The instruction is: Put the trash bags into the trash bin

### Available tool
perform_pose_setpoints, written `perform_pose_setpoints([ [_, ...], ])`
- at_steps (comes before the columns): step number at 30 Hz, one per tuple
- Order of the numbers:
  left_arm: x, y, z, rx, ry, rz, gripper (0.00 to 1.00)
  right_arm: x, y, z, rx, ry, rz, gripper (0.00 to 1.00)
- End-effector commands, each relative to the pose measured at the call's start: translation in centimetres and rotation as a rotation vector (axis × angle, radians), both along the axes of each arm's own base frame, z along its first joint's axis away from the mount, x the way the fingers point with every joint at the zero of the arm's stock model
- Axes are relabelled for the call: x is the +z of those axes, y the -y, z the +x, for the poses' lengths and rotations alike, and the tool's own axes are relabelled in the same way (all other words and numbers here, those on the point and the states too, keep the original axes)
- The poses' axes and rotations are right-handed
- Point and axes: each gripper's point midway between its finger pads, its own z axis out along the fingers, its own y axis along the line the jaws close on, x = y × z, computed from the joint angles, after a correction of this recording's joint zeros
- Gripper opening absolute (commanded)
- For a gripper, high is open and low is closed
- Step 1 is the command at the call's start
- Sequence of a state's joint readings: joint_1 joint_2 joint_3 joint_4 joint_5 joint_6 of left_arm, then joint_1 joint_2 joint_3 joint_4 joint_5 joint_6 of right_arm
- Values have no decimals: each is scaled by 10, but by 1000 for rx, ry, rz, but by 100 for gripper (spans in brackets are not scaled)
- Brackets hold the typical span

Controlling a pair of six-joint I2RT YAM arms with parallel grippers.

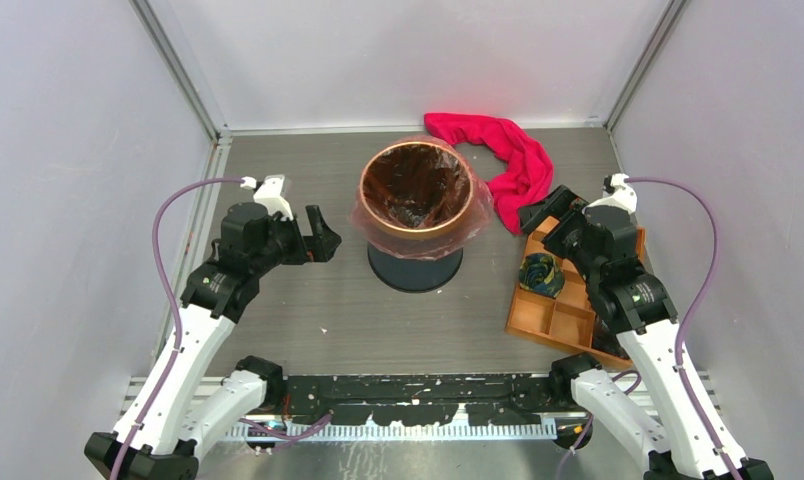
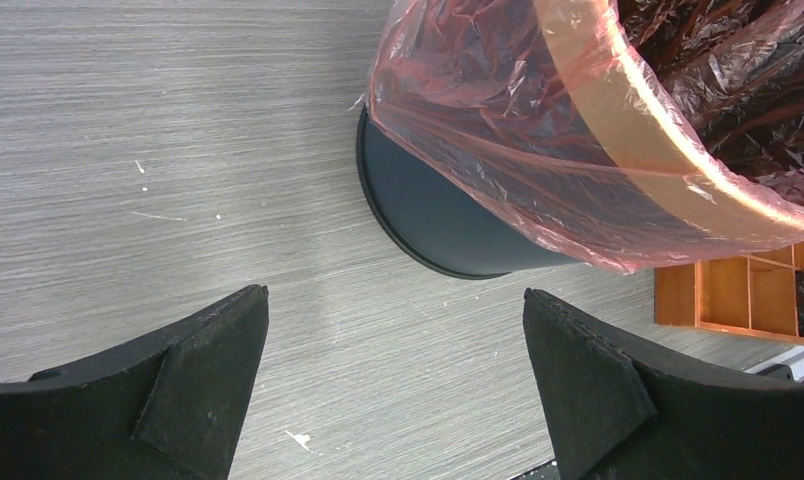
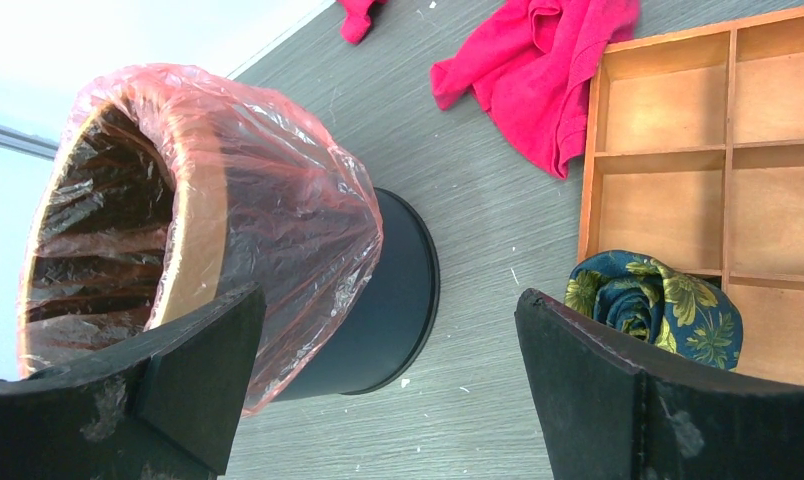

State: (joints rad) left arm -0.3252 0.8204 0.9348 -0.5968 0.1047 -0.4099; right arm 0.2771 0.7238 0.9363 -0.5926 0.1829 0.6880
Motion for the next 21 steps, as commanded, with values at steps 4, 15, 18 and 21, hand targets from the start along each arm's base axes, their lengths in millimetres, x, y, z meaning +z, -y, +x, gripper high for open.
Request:
perform_pose_setpoints([
  [4, 6, -3, 3, 7, 29, 16, 100, 12, 2, 2, -12, 44, 15, 100],
  [15, 5, -3, 3, 4, 24, 20, 100, 13, 0, 3, -9, 48, 23, 100],
  [18, 5, -4, 3, 9, 24, 23, 100, 12, 0, 3, -8, 47, 23, 100],
  [21, 5, -5, 3, 9, 25, 25, 100, 12, -2, 4, 0, 48, 32, 100],
])
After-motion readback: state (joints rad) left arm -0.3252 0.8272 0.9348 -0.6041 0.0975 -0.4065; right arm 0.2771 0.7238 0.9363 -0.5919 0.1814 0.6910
